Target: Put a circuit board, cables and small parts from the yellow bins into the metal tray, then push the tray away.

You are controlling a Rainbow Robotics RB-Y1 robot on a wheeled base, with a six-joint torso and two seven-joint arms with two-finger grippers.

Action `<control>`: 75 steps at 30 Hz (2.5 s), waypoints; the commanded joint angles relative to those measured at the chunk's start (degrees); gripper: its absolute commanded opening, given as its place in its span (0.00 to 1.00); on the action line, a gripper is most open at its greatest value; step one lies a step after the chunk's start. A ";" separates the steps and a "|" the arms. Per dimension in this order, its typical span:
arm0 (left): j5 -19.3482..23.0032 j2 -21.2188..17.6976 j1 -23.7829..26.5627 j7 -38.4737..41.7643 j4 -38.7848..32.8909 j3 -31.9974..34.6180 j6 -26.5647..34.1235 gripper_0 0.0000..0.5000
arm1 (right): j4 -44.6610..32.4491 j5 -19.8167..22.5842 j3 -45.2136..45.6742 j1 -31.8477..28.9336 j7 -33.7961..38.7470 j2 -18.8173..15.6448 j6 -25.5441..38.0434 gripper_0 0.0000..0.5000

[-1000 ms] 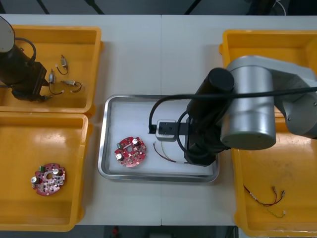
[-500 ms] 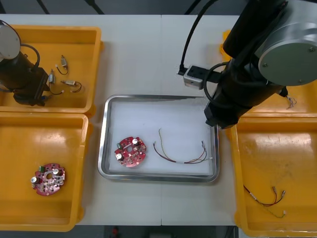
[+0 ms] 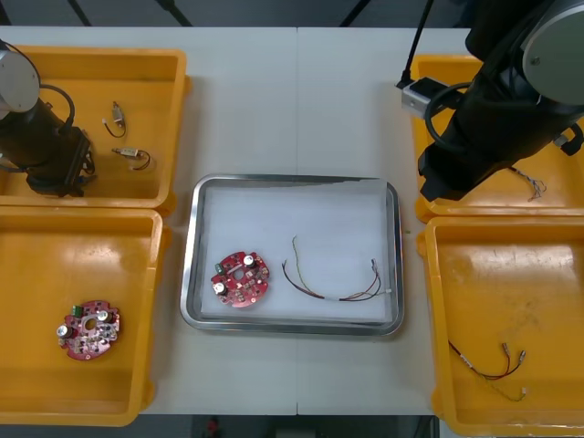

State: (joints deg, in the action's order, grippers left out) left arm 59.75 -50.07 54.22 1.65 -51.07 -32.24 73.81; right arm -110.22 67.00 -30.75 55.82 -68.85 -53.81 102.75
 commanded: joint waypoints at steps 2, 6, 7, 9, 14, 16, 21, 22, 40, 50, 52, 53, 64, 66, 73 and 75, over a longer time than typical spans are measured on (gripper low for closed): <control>-0.77 0.68 2.65 -2.62 0.18 -0.37 -0.60 1.00 | 1.15 1.29 9.92 -3.35 3.99 -2.44 1.05 1.00; -1.65 1.11 2.65 -3.06 0.18 -0.37 -0.60 0.39 | 2.47 1.73 13.61 -6.16 4.43 -4.11 1.13 1.00; -1.91 1.11 2.65 -3.15 0.18 -0.37 -0.60 0.17 | 2.99 1.90 14.58 -6.87 4.60 -4.63 1.13 1.00; -2.27 1.20 2.65 -3.32 0.18 -0.37 -0.69 0.05 | 3.78 2.08 15.81 -7.74 4.78 -5.25 1.13 1.00; -2.44 1.20 2.65 -3.67 0.18 -0.37 -0.60 0.00 | 6.69 2.34 18.71 -8.89 5.13 -6.48 1.66 1.00; -2.53 1.20 2.65 -3.76 0.18 -0.37 -0.69 0.00 | 8.44 2.25 19.33 -8.89 4.78 -7.36 1.75 1.00; -2.97 1.20 2.65 -4.55 0.01 -0.37 -0.60 0.00 | 12.22 2.43 19.68 -8.89 3.72 -9.12 0.87 1.00; -3.58 1.11 2.65 -4.82 -0.43 -0.37 -0.51 0.00 | 13.01 2.52 19.68 -8.89 3.37 -9.38 0.43 1.00; -8.42 -5.48 5.19 -20.99 -13.97 0.07 11.70 0.00 | 31.29 1.20 18.62 -8.97 -23.70 -9.99 -11.17 1.00; -3.23 -12.42 5.19 -24.15 -27.15 1.04 16.89 0.00 | 37.53 0.94 14.32 -8.89 -37.85 -9.99 -21.89 1.00; -1.39 -13.83 5.19 -24.59 -30.58 1.39 17.77 0.00 | 38.94 1.02 13.09 -8.89 -40.84 -9.99 -24.53 1.00; -0.86 -14.27 5.11 -24.68 -31.37 1.47 17.94 0.00 | 39.29 1.11 12.74 -8.89 -41.63 -9.99 -25.23 1.00; 5.29 -16.73 5.55 -29.78 -42.88 2.18 19.96 0.00 | 45.18 1.81 2.36 -7.30 -55.87 -9.99 -37.27 1.00; 5.73 -16.20 5.46 -29.78 -44.55 2.35 20.49 0.00 | 45.88 2.08 0.52 -6.78 -57.01 -9.99 -38.42 1.00; 6.96 -12.86 4.32 -28.72 -48.59 4.73 22.43 0.00 | 48.35 3.40 -6.78 -5.11 -57.18 -9.47 -43.43 1.00; 6.52 -11.45 2.82 -28.46 -50.44 6.31 22.86 0.00 | 49.31 3.66 -7.22 -5.02 -57.18 -8.85 -44.04 1.00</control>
State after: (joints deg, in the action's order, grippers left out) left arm 66.38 -63.21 56.80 -22.98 -98.42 -30.71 95.69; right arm -62.34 69.96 -36.99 48.15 -125.26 -61.15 59.58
